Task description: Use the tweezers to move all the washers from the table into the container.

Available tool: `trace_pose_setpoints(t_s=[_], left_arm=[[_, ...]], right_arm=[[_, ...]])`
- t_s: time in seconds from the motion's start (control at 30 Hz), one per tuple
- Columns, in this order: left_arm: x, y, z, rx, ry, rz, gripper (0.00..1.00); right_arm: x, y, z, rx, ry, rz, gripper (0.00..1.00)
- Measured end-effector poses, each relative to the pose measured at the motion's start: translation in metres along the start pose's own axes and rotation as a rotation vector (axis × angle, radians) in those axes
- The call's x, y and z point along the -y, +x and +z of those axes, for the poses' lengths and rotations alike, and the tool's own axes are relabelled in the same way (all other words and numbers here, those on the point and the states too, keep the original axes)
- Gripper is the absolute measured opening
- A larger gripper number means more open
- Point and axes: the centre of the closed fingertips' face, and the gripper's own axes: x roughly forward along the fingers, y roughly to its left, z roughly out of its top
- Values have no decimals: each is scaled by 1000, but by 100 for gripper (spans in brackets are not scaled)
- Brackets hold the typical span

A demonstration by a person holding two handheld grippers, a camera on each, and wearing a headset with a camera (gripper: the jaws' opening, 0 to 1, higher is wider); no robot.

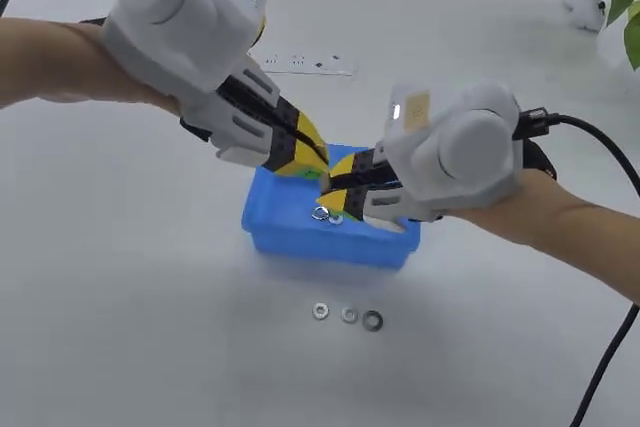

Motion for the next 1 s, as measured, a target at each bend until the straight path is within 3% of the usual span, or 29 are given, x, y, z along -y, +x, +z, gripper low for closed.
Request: trace_pose_setpoints(t_s=[0.23,0.5,0.63,1.0], left_arm=[[-1,8,1,3,-5,-15,6],[0,9,7,11,9,-13,6],[2,2,10,11,13,-9,6],[11,-31,32,52,32,32,6]], right_arm=[[-1,-1,-7,18,40,11,10],[0,-4,2,42,37,10,13],[-1,-8,8,51,31,7,13],[-6,-31,35,118,34,-12,12]])
